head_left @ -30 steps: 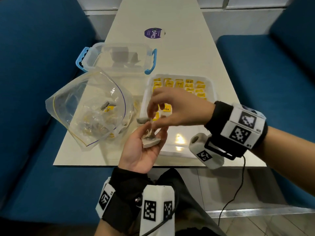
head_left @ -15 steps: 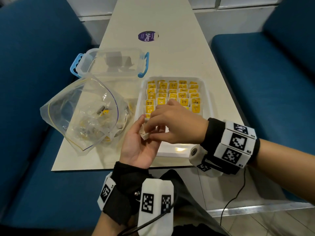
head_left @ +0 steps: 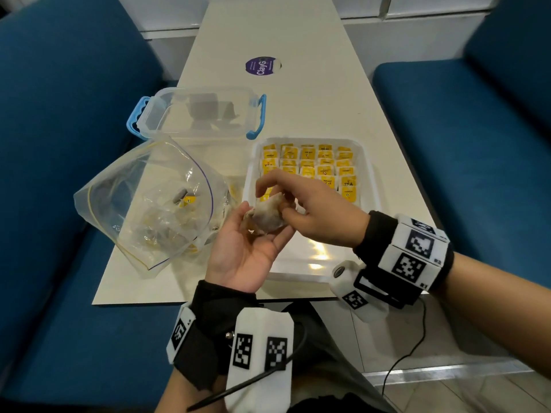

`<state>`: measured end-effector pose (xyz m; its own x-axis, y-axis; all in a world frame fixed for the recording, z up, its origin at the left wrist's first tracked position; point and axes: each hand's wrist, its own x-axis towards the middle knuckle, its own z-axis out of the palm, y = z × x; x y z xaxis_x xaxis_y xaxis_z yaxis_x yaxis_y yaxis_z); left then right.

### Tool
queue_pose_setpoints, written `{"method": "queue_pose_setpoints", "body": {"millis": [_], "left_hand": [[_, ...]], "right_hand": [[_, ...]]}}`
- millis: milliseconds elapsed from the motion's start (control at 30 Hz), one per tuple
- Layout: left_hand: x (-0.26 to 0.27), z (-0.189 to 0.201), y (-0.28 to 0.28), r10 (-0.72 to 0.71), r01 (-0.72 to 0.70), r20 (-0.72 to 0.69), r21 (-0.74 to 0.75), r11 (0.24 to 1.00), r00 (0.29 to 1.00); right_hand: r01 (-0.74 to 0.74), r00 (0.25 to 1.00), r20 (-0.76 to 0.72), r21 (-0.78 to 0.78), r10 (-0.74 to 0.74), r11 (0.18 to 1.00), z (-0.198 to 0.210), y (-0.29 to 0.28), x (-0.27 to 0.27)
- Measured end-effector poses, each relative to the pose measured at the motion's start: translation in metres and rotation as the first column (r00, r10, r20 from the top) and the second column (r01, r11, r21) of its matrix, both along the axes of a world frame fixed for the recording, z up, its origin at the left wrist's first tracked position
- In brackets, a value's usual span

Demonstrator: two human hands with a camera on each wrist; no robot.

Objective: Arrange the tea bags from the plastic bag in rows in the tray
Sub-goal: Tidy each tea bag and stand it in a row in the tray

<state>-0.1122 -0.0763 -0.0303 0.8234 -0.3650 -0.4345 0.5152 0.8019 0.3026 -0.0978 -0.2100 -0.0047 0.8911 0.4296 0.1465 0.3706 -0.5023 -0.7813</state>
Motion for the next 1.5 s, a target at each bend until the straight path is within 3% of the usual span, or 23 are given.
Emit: {"method": "queue_pose_setpoints", "body": {"millis": [133,333,467,600,767,900,1300,1500], "left_hand": [[0.001,0.0,0.0,-0.026,0.026,0.013,0.038,0.999,1.0],[0.002,0.001,0.005,-0.059,0.06,-0.012,0.026,0.998,0.998],[0.002,0.006,0.005,-0.081,0.082,-0.022,0.033,0.996,0.996],[0.005,0.006,0.007,-0.09,0.092,-0.032,0.046,0.995,0.995],[0.008,0.005,0.005,-0.073,0.074,-0.03,0.047,0.996,0.997],[0.008,0.001,0.003,-0.042,0.044,-0.046,0.058,0.997,0.998],[0.004,-0.001,-0.005,-0.035,0.045,-0.112,0.09,0.995,0.993],[0.003,-0.012,-0.008,-0.047,0.063,-0.123,0.129,0.99,0.991]], "right_hand": [[0.015,1.0,0.027,-0.056,-0.013,0.998,-0.003,0.001,0.004],[0.143,0.989,-0.02,-0.074,-0.145,0.987,-0.001,0.001,0.004],[0.145,0.987,-0.073,-0.03,-0.146,0.989,0.002,0.0,0.005],[0.15,0.986,-0.055,-0.085,-0.155,0.985,0.003,-0.001,0.005],[0.186,0.979,-0.093,0.059,-0.18,0.981,0.003,-0.003,0.004],[0.165,0.985,-0.079,0.145,-0.155,0.975,0.0,-0.002,0.002],[0.058,0.982,-0.188,0.133,-0.032,0.989,-0.001,0.006,0.005],[0.093,0.979,-0.193,0.132,-0.067,0.987,-0.009,0.008,0.003]]}}
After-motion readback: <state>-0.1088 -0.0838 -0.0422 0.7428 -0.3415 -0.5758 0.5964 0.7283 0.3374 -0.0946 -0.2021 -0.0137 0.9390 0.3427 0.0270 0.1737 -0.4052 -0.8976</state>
